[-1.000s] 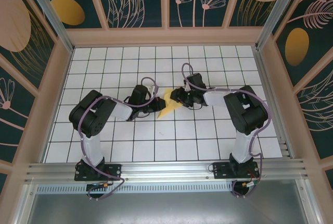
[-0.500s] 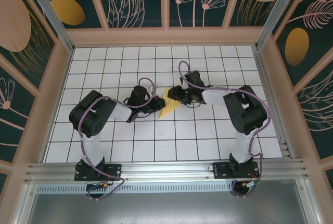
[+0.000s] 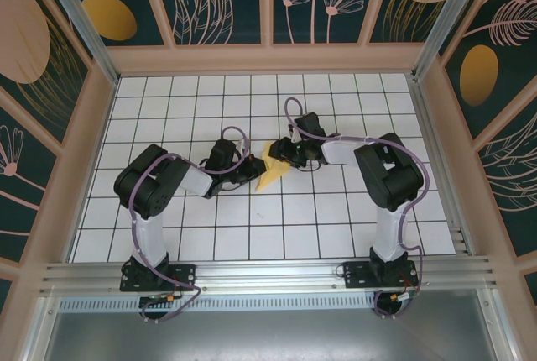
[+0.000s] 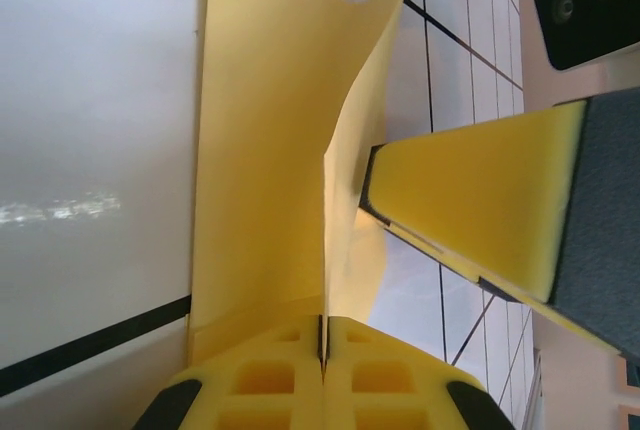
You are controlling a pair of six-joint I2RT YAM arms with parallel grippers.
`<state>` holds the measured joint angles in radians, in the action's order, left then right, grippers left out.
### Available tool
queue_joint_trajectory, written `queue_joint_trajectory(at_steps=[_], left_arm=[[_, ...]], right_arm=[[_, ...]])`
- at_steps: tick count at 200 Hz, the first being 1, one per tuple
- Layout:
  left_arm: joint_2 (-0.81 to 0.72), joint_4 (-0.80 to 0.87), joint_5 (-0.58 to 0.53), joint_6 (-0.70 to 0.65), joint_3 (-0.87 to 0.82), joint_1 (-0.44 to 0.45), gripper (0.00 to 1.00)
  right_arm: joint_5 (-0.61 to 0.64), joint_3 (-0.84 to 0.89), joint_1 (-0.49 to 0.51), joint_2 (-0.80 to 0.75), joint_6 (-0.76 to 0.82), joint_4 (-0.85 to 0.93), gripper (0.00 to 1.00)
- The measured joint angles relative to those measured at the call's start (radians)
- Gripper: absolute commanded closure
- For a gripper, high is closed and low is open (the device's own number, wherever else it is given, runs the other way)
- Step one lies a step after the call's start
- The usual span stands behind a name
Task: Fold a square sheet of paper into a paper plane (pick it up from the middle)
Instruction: Fourth fold the wing at the center of the table.
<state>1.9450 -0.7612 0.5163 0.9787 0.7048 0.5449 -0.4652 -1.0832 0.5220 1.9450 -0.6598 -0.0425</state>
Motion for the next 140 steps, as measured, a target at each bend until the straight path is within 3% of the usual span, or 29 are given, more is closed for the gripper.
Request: queue_joint_trajectory(at_steps=[140], left_arm=[[0.015, -0.031, 0.027, 0.023, 0.000, -0.003, 0.81]], right_arm=[[0.148, -0.082, 0.051, 0.020, 0.006, 0.133, 0.52]])
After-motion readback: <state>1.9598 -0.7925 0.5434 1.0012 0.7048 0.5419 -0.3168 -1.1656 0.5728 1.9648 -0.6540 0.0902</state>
